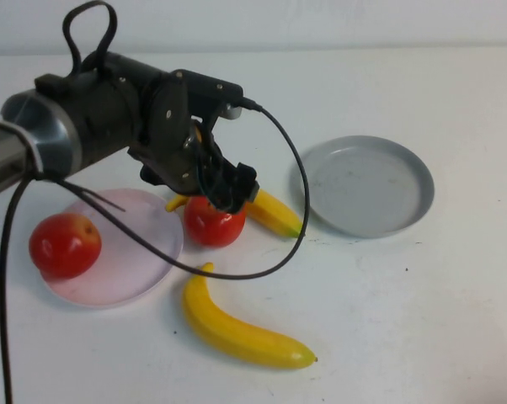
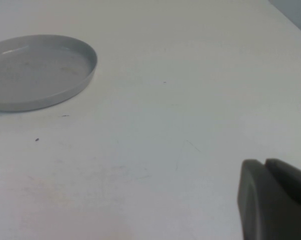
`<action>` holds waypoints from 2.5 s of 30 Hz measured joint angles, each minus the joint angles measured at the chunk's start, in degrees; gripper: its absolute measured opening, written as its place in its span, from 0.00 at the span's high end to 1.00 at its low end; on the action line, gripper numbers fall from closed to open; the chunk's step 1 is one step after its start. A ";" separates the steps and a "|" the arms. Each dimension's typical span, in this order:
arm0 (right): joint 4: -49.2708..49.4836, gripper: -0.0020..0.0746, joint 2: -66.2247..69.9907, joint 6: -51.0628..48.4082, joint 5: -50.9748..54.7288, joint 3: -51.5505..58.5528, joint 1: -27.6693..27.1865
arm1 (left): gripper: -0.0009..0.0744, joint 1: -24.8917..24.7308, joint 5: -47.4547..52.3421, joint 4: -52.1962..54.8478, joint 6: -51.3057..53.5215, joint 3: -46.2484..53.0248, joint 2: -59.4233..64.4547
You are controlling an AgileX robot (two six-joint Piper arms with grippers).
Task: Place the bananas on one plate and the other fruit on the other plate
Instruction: Put one type of fruit in the left plate
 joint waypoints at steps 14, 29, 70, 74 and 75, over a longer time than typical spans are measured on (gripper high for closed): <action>0.00 0.99 0.00 0.00 0.00 0.00 0.00 | 0.10 0.00 11.67 0.98 -0.11 -13.68 10.91; 0.00 0.99 0.00 0.00 0.00 0.00 0.00 | 0.10 0.00 10.27 2.64 -0.11 -14.38 13.67; 0.00 0.99 0.00 0.00 -0.12 0.00 0.00 | 0.11 8.12 18.65 5.16 2.50 -6.83 5.73; 0.00 0.99 0.00 0.00 -0.12 0.00 0.00 | 0.10 8.12 18.01 5.16 2.61 -6.71 5.63; 0.00 0.99 0.00 0.00 -0.12 0.00 0.00 | 0.10 8.12 17.88 5.16 2.61 -6.56 5.50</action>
